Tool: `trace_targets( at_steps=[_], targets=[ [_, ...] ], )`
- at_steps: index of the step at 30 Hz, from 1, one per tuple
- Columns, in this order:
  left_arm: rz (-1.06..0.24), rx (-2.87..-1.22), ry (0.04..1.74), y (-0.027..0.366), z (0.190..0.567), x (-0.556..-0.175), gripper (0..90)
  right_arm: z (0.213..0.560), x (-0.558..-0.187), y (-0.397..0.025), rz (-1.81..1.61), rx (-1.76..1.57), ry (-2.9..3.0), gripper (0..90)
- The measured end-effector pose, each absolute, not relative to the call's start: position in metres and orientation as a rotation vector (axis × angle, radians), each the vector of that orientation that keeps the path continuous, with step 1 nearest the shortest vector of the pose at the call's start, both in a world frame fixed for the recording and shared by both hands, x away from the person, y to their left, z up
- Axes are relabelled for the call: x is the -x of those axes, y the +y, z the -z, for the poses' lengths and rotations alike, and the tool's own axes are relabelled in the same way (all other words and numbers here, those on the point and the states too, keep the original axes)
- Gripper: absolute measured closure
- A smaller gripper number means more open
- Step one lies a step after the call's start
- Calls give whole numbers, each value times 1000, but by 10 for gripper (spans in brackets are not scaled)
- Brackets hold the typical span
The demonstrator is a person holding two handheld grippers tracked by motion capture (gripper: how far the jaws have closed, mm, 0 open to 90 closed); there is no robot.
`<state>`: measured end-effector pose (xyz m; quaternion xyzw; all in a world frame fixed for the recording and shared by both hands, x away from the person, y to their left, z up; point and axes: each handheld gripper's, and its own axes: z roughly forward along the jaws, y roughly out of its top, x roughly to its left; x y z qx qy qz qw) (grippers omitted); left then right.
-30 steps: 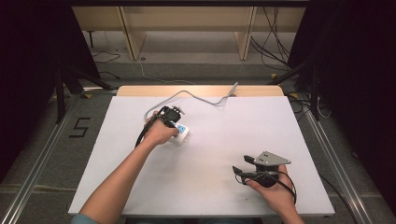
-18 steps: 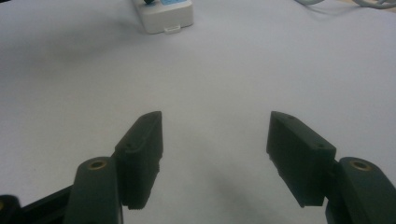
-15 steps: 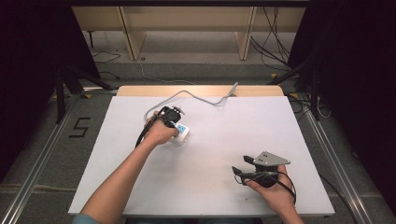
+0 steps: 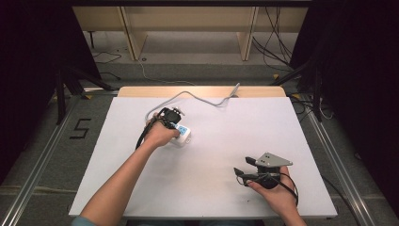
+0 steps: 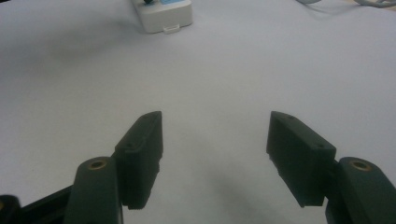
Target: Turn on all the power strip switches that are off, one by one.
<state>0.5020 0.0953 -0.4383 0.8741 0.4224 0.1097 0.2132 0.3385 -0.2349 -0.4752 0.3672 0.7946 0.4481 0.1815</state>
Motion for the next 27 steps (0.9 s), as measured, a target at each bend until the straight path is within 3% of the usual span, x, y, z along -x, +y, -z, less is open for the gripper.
trace_targets(
  at_steps=[13,14,22,27],
  targets=[
    [-350,-2311,1120,107,421,-488,889,474,-339,-237,-1266,-1043,2234,372],
    [-354,-2290,1118,109,419,-484,795,474,-339,-237,-1265,-1041,2234,372],
    [-422,-2159,994,137,420,-432,622,474,-339,-240,-1268,-1051,2225,372],
    [-479,-2100,958,166,437,-382,379,473,-338,-241,-1266,-1057,2216,372]
  ],
)
